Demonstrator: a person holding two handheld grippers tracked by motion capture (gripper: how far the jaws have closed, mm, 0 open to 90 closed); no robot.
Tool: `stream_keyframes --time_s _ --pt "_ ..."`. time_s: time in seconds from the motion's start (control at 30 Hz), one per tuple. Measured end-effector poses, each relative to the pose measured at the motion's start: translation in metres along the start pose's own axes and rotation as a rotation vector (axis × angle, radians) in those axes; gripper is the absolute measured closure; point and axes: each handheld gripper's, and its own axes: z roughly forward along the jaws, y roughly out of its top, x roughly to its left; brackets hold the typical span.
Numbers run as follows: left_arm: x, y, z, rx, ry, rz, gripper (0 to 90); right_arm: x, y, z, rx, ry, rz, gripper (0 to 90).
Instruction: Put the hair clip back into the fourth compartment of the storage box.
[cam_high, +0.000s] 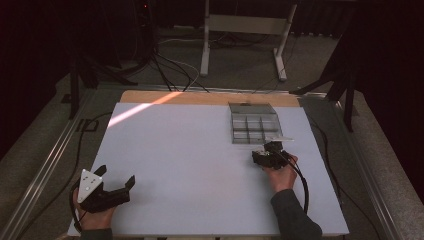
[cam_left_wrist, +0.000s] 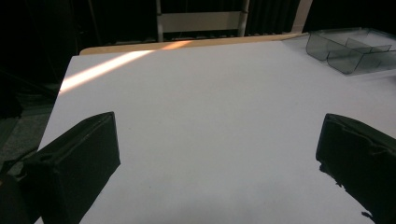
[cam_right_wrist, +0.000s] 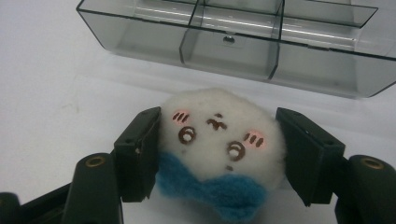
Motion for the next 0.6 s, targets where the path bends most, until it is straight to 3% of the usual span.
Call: stream_keyframes --time_s 0.6 --pt "-0.001 0.0 0.001 0.003 0.002 0.002 0.6 -0.004 0.005 -0.013 -0.006 0.021 -0.024 33.9"
